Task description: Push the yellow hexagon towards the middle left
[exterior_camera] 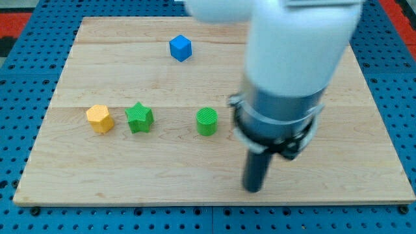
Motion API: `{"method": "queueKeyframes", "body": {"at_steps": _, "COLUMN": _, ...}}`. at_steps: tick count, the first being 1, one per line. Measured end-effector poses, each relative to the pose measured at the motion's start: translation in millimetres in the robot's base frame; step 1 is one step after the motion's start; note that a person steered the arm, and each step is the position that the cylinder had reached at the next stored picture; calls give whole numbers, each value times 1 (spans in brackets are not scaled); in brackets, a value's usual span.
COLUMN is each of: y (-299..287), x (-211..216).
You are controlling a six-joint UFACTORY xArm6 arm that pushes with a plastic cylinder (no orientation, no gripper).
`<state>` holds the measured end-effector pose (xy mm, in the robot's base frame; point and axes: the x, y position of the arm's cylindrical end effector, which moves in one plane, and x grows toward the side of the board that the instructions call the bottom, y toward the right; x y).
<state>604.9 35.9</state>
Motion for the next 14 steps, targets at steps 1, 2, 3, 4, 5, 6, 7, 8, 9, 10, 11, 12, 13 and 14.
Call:
{"method": "queueKeyframes", "body": {"at_steps": 1, "y": -114, "x": 3}}
{"method": "queueKeyframes", "body": {"at_steps": 2, "y": -197, "x": -19}}
{"method": "queueKeyframes", "body": {"at_steps": 3, "y": -207, "x": -60}}
{"method": "queueKeyframes", "body": {"at_steps": 4, "y": -209, "x": -108}}
{"method": "queueKeyframes", "body": {"at_steps": 5, "y": -212, "x": -147}}
{"method": "queueKeyframes", "body": {"at_steps": 6, "y": -232, "x": -152}}
{"method": "queueKeyframes", "body": {"at_steps": 7, "y": -241, "x": -167}}
{"method": "queueKeyframes", "body": {"at_steps": 8, "y": -241, "x": -190}}
{"method": "queueKeyframes", "body": {"at_steps": 9, "y": -241, "x": -207}}
{"method": "queueKeyframes", "body": {"at_steps": 10, "y": -241, "x": -209}}
{"method": "queueKeyframes", "body": {"at_steps": 11, "y": -241, "x": -209}}
{"method": "queueKeyframes", "body": {"at_steps": 12, "y": -241, "x": -209}}
{"method": "queueKeyframes", "body": {"at_steps": 13, "y": -241, "x": -209}}
{"method": "queueKeyframes", "body": {"at_steps": 14, "y": -249, "x": -209}}
